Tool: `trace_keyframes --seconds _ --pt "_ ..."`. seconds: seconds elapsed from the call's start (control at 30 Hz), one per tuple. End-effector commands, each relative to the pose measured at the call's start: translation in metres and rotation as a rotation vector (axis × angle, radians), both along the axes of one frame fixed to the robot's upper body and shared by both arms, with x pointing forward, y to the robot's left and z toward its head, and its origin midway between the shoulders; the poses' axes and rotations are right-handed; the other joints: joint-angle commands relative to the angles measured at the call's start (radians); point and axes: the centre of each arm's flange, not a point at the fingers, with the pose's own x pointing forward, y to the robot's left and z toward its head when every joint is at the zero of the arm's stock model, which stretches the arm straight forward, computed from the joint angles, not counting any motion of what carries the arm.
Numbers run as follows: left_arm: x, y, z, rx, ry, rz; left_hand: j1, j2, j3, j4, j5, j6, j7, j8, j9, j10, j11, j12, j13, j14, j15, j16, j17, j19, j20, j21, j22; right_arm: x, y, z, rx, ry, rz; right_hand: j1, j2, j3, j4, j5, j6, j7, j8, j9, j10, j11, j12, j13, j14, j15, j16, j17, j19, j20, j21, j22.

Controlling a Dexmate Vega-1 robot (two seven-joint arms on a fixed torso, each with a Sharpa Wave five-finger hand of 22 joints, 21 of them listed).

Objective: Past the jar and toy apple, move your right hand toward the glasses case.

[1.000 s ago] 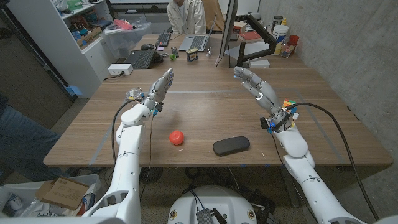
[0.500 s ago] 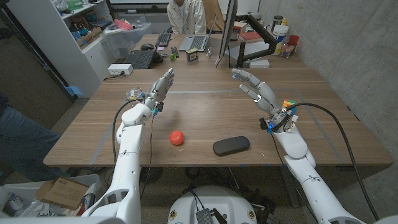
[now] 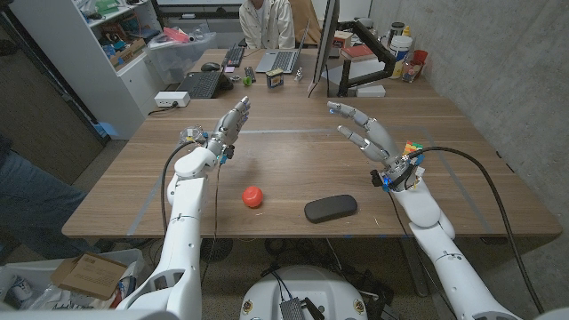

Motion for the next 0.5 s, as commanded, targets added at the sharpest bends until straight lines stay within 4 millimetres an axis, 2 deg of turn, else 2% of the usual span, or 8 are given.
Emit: trace_keyframes --seconds 0.03,0.5 --pt "-0.0023 -0.0022 0.0044 0.01 -0.009 0.004 0.003 0.01 -0.002 0.0 -0.003 -0.005 0.006 0.003 0.005 -0.002 -0.006 0.003 0.002 -0.009 -0.003 0.006 0.005 -0.001 0.003 0.009 0.005 -0.0028 0.0052 -0.0016 -0.065 -0.03 -0.042 0.005 -0.005 0.002 -0.006 0.007 0.008 0.001 0.002 0.002 0.005 -0.002 0.003 0.005 0.003 -0.01 -0.002 0.004 0.013 -0.001 -0.006 0.002" --pt "-0.0039 -0.0036 0.0085 0.02 -0.013 0.009 0.004 0.011 -0.004 -0.001 -0.004 -0.005 0.004 0.004 0.004 -0.004 -0.011 0.002 0.002 -0.009 -0.005 0.006 0.005 0.001 -0.002 0.01 0.005 -0.0041 0.0057 -0.002 -0.099 -0.059 -0.066 0.003 -0.005 0.001 -0.005 0.013 0.012 -0.005 0.0 0.002 0.006 -0.007 0.001 0.005 0.005 -0.013 -0.002 0.005 0.013 0.001 -0.009 0.002"
